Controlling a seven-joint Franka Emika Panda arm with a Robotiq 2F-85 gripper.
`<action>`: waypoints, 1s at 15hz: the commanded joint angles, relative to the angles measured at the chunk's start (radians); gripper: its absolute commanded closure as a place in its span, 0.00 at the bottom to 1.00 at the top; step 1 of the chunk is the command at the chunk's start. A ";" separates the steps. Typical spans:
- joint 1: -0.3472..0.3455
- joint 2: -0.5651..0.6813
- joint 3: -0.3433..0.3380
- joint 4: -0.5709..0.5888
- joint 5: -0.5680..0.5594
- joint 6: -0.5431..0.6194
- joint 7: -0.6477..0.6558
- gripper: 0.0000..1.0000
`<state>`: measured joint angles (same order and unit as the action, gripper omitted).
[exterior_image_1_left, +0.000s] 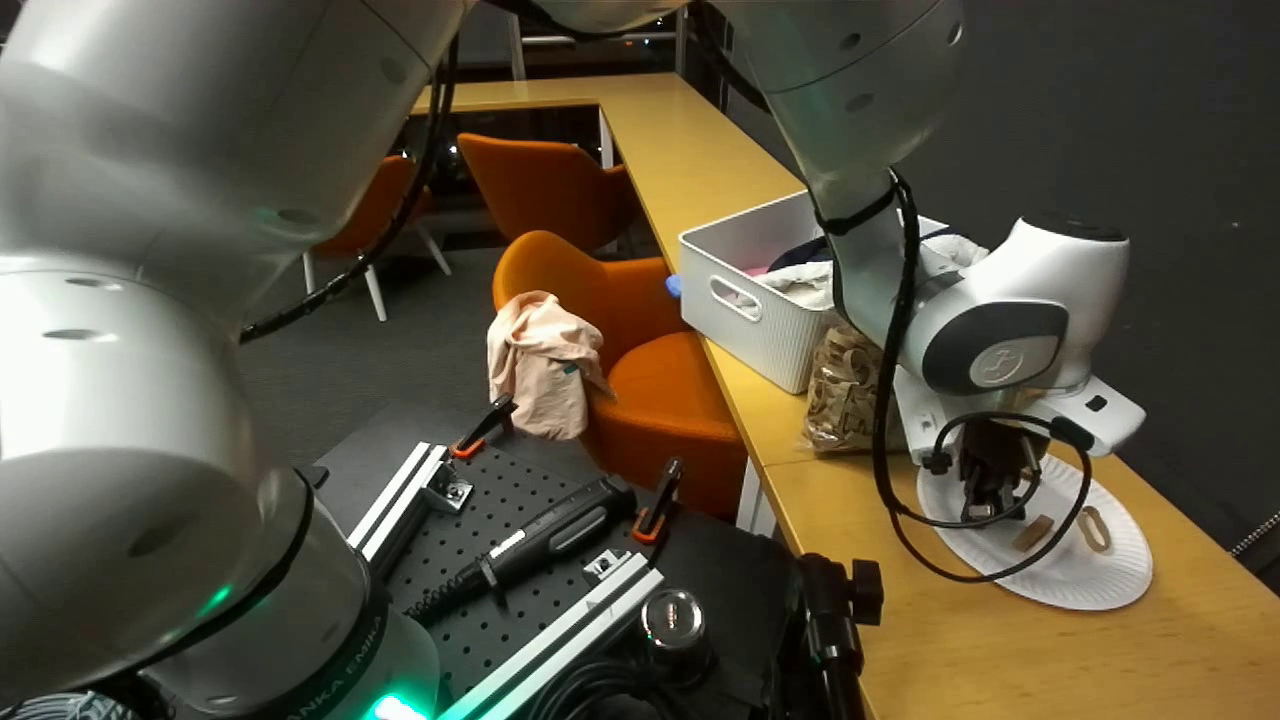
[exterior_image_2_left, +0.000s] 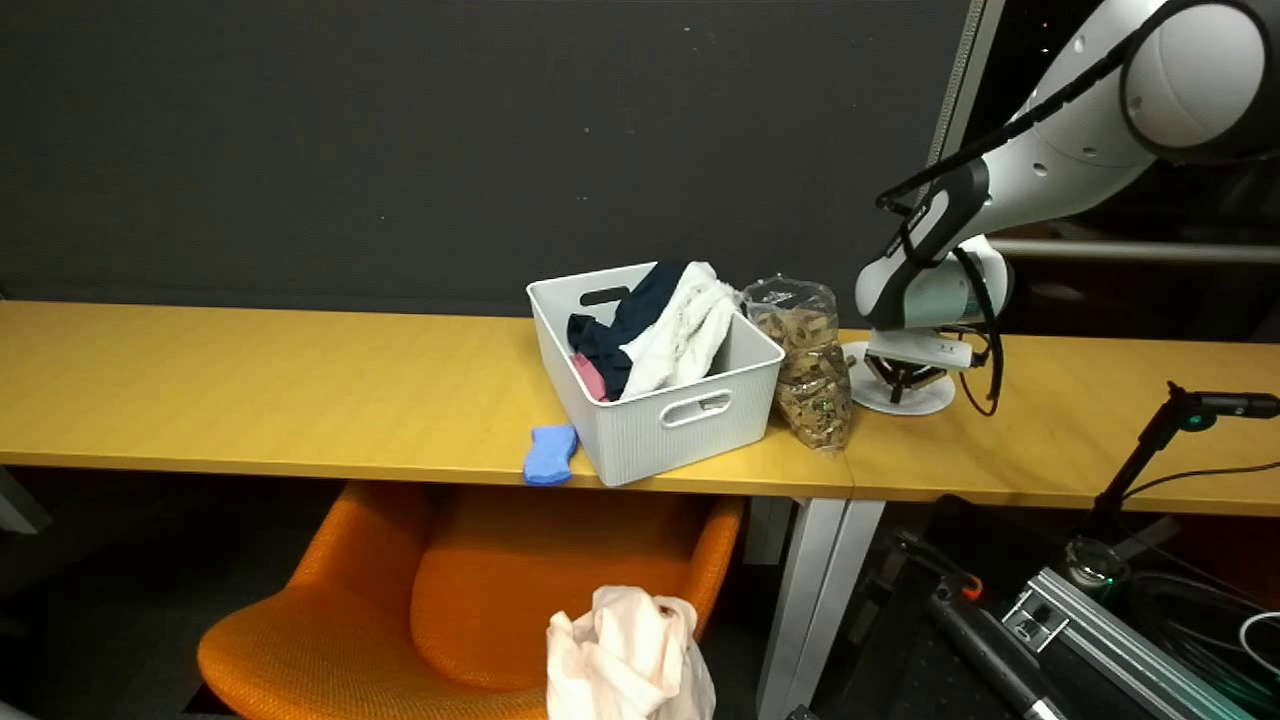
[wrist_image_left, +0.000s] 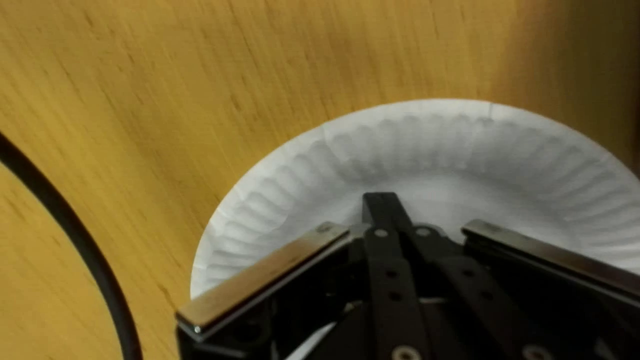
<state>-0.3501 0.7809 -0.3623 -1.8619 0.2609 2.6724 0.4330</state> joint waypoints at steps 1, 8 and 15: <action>0.020 -0.003 -0.035 -0.015 -0.012 -0.010 0.033 1.00; 0.058 -0.056 -0.055 -0.100 -0.032 -0.027 0.019 1.00; 0.115 -0.130 -0.061 -0.205 -0.069 -0.050 0.019 1.00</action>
<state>-0.2619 0.7093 -0.4091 -2.0020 0.2209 2.6551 0.4439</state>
